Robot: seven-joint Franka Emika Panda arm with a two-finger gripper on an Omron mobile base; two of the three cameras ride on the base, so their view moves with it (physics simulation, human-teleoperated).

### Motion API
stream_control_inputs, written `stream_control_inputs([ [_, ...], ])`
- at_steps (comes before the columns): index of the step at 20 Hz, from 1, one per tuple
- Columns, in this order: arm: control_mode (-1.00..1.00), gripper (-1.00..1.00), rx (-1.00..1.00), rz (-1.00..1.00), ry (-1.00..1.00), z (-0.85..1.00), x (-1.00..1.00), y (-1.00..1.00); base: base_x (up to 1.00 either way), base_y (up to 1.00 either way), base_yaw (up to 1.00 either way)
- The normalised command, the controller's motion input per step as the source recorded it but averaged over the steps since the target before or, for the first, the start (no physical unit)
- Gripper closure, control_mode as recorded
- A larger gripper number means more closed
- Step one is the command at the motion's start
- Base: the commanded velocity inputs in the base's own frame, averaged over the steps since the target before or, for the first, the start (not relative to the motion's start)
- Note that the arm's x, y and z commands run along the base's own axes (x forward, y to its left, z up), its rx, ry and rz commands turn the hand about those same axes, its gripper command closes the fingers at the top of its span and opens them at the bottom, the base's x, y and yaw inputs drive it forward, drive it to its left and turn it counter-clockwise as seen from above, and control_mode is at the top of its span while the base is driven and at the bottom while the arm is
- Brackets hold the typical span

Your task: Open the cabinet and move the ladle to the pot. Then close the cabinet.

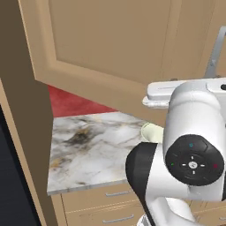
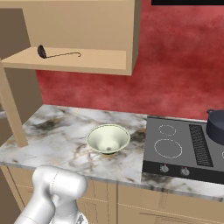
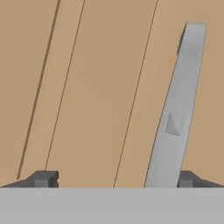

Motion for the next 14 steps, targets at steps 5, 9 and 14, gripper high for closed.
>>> stream_control_inputs([
  [5,-1.00,-1.00,-0.02,-0.04,-0.19,-0.02,-0.35,0.31,0.00,0.00,0.00],
  [9,-1.00,-1.00,0.00,-0.15,-0.15,-0.12,-0.12,0.62,0.00,0.00,0.00],
  [14,-1.00,-1.00,0.01,-0.24,0.00,-0.04,0.01,0.53,0.00,0.00,0.00],
])
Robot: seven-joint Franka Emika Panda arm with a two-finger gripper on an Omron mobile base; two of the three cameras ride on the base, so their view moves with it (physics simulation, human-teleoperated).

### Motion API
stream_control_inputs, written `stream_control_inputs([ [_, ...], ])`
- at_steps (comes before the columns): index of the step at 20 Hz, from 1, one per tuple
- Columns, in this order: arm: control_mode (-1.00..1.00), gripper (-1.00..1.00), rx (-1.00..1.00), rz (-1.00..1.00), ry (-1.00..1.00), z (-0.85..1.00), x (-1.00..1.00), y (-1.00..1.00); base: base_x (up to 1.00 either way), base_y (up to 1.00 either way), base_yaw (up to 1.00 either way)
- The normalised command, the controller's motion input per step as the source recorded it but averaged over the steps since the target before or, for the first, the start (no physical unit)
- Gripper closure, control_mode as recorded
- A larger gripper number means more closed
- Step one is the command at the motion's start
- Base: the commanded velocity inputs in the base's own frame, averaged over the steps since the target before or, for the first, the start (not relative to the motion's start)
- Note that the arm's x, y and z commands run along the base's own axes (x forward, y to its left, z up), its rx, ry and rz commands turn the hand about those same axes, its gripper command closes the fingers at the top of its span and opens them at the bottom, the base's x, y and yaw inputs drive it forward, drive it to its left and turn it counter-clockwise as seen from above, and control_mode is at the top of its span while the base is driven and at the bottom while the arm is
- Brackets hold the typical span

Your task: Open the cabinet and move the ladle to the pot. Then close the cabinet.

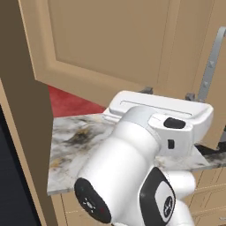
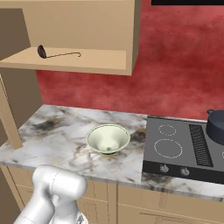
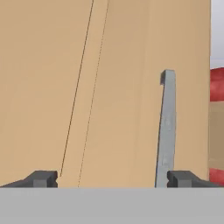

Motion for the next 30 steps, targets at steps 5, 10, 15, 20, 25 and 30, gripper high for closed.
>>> stream_control_inputs([
  [5,-1.00,-1.00,0.08,-0.03,0.01,0.00,-0.03,-0.03,0.00,0.00,0.00],
  [10,-1.00,-1.00,0.01,0.14,-0.06,0.00,-0.49,-0.18,0.00,0.00,0.00],
  [15,-1.00,-1.00,0.00,0.08,-0.06,0.00,-0.63,-0.14,0.00,0.00,0.00],
  [20,-1.00,-1.00,0.00,0.03,0.00,0.00,-0.27,-0.07,0.00,0.00,0.00],
  [25,-1.00,-1.00,0.00,0.03,0.00,0.00,-0.11,-0.36,0.00,0.00,0.00],
  [30,-1.00,-1.00,0.00,0.07,0.01,0.00,-0.23,-0.42,0.00,0.00,0.00],
])
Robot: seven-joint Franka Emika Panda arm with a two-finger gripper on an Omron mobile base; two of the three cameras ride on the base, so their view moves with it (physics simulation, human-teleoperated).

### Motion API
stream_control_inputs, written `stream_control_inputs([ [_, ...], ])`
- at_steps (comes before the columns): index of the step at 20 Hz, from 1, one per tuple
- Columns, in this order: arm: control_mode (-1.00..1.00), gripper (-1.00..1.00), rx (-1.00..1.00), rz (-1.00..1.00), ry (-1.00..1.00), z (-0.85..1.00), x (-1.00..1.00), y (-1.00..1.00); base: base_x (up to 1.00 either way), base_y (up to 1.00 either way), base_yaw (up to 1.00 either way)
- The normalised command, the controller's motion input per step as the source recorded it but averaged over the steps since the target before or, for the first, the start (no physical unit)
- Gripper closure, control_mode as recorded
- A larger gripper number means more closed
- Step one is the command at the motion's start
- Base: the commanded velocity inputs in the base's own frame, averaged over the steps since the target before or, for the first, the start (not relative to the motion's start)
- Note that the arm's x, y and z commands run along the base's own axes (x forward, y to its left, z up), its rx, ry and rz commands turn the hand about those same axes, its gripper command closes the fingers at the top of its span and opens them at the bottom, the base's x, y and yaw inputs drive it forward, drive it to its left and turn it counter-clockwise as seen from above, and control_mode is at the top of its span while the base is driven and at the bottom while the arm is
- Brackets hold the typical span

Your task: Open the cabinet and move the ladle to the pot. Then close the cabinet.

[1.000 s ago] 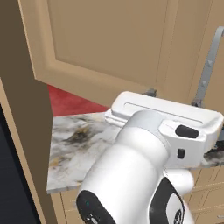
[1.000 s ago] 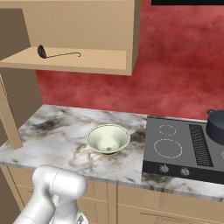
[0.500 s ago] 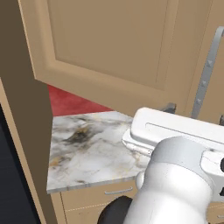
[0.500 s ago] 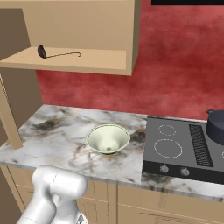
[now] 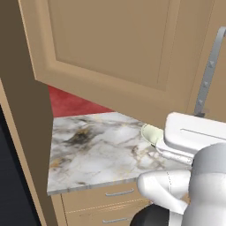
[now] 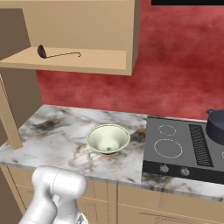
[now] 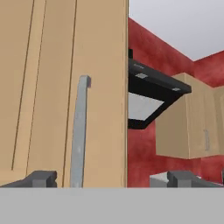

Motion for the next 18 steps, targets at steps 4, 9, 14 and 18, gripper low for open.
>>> stream_control_inputs([
  [4,-1.00,-1.00,0.00,0.09,0.00,0.00,-0.26,-0.41,0.00,0.00,0.00],
  [9,-1.00,-1.00,0.00,0.11,0.00,0.00,-0.18,-0.39,0.00,0.00,0.00],
  [14,-1.00,-1.00,0.00,0.10,0.01,-0.02,-0.06,-0.37,0.00,0.00,0.00],
  [18,-1.00,-1.00,0.00,0.13,0.01,-0.03,0.00,-0.21,0.00,0.00,0.00],
])
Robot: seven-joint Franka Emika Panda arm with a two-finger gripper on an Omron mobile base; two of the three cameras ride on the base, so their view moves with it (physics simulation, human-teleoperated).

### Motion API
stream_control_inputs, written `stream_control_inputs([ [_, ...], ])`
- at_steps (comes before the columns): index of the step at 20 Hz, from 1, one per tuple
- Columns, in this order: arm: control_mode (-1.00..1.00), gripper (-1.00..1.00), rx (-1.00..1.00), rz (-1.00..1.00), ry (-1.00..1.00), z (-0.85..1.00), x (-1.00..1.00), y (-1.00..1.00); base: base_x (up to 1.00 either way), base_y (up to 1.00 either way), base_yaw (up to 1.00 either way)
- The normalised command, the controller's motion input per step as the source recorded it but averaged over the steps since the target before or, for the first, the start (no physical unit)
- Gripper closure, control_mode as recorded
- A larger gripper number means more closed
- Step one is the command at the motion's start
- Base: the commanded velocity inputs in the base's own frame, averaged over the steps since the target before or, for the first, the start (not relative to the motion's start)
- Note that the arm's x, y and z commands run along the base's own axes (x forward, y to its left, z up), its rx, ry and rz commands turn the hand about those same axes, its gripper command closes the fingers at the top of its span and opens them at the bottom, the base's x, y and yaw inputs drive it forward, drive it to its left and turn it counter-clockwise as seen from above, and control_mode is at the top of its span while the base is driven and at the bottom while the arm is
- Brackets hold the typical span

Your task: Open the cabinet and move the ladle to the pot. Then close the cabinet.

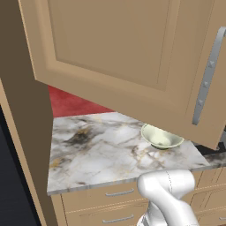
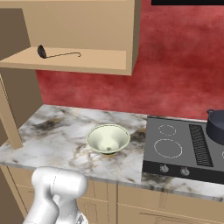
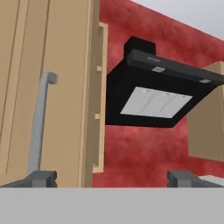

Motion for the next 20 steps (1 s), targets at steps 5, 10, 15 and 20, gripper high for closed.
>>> stream_control_inputs([
  [5,-1.00,-1.00,0.00,0.18,0.00,-0.01,0.00,0.00,0.00,0.00,0.00],
  [10,-1.00,-1.00,0.00,0.24,0.00,-0.04,0.00,-0.07,0.00,0.00,0.00],
  [15,-1.00,-1.00,0.00,0.26,0.00,-0.04,0.00,-0.14,0.00,0.00,0.00],
  [20,-1.00,-1.00,0.00,0.26,0.03,-0.06,0.00,-0.16,0.00,0.00,0.00],
])
